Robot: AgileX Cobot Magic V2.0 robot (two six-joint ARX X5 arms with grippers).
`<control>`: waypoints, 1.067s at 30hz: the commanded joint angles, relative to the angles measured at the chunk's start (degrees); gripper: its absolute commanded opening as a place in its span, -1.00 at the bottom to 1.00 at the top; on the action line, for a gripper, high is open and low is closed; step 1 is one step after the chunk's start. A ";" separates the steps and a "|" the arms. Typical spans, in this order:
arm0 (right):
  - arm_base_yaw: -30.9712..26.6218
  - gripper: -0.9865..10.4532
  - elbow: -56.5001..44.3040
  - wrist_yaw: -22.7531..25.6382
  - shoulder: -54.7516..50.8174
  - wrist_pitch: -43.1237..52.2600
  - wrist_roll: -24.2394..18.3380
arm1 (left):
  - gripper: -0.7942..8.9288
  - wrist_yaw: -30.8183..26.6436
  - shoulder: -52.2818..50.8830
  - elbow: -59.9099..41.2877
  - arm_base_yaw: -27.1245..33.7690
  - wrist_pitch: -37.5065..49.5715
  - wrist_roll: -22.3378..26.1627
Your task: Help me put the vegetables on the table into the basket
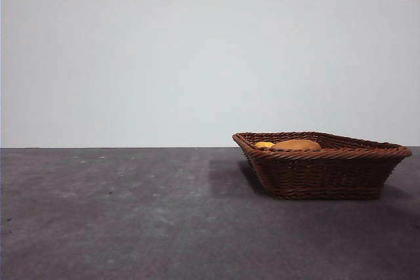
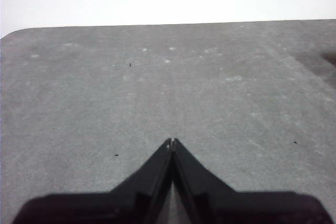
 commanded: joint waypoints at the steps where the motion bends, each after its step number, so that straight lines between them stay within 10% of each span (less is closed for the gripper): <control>1: 0.07 -0.83 -0.77 0.15 -0.22 0.37 -0.20 | -0.84 0.00 -0.02 -0.59 0.17 0.28 -0.35; 32: 0.09 -0.83 -4.79 2.58 -2.75 -0.79 -1.20 | -0.84 0.00 -0.02 -0.59 0.17 0.28 -0.35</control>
